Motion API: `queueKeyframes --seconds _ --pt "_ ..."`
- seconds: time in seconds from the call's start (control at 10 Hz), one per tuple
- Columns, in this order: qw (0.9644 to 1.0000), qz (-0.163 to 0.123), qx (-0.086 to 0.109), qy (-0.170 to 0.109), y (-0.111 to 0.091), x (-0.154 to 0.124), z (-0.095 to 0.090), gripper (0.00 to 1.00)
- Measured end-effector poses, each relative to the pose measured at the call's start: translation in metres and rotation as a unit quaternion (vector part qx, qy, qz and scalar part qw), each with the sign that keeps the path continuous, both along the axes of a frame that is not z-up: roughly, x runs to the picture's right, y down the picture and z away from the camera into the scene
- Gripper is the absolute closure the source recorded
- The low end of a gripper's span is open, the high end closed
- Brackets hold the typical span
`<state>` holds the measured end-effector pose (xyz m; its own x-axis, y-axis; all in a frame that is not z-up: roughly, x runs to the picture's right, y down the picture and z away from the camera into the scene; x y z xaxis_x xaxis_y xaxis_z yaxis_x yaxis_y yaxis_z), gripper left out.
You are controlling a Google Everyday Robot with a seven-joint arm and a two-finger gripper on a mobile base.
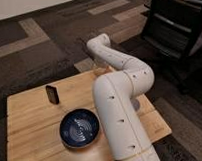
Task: Place the pepper on the white sponge
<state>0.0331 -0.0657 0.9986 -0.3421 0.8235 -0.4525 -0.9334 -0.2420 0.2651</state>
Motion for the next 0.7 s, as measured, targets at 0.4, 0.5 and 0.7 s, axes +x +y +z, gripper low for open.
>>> queueKeyframes --seconds 0.4,0.5,0.7 --pt "0.9999 -0.004 0.006 -0.009 0.002 -0.003 0.0 0.82" --pt "1.0 0.0 0.006 -0.005 0.001 0.0 -0.005 0.96" --pt "0.9999 -0.011 0.012 -0.001 -0.01 -0.007 -0.018 1.0"
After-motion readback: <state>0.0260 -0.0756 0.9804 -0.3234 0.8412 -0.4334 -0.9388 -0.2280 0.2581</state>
